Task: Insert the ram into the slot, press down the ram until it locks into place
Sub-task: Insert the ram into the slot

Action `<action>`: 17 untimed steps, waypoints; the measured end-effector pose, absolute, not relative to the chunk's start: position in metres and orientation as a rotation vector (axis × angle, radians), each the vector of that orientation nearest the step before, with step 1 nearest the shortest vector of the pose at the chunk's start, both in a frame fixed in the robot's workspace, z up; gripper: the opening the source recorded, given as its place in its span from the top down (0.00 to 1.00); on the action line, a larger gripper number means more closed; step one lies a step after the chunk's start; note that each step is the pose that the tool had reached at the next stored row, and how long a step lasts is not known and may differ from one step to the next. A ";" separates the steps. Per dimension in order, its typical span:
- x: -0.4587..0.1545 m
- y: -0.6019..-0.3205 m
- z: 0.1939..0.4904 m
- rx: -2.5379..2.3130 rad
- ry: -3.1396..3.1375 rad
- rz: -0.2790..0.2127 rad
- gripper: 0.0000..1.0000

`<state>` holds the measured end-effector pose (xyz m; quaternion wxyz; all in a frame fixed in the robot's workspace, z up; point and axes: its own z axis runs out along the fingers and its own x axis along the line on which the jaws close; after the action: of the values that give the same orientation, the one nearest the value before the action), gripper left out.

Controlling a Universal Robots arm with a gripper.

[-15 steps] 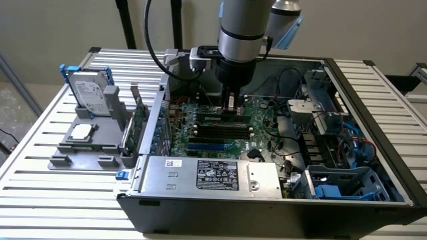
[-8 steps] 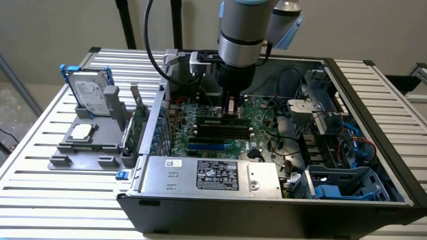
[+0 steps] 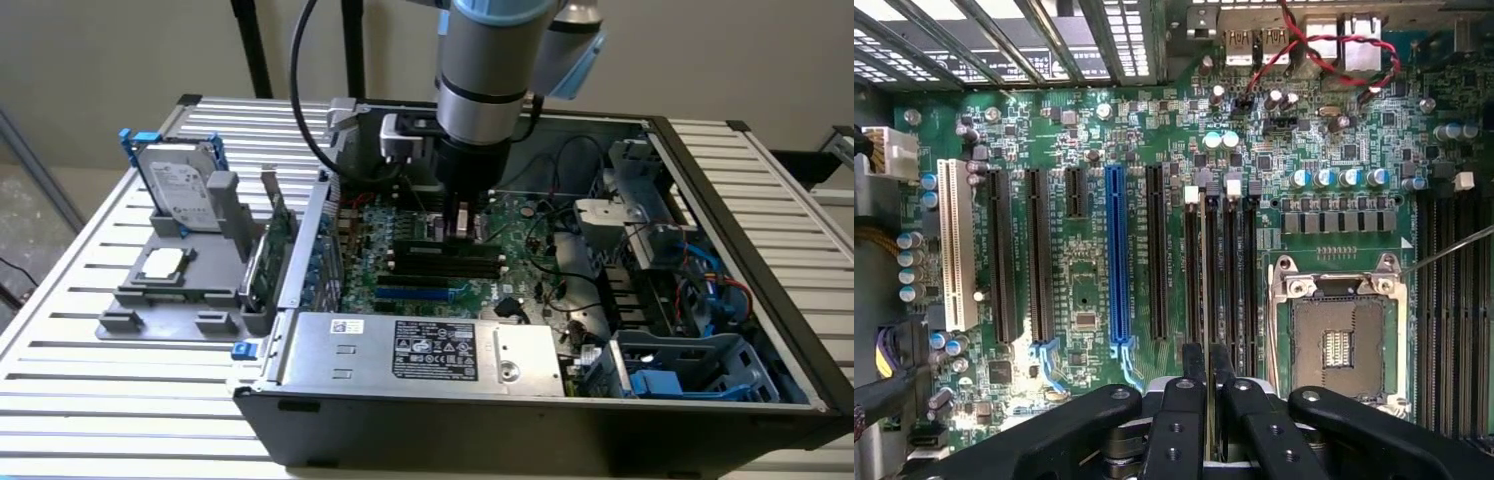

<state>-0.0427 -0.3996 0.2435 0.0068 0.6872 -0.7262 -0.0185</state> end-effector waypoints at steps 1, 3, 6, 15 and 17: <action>-0.042 -0.400 0.242 2.150 -2.271 -0.058 0.86; -0.042 -0.400 0.239 2.150 -2.271 -0.058 0.86; -0.040 -0.400 0.236 2.150 -2.271 -0.058 0.86; -0.040 -0.400 0.233 2.150 -2.271 -0.057 0.86; -0.040 -0.400 0.233 2.150 -2.271 -0.058 0.86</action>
<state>-0.0396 -0.4003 0.2331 0.0069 0.6875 -0.7259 -0.0184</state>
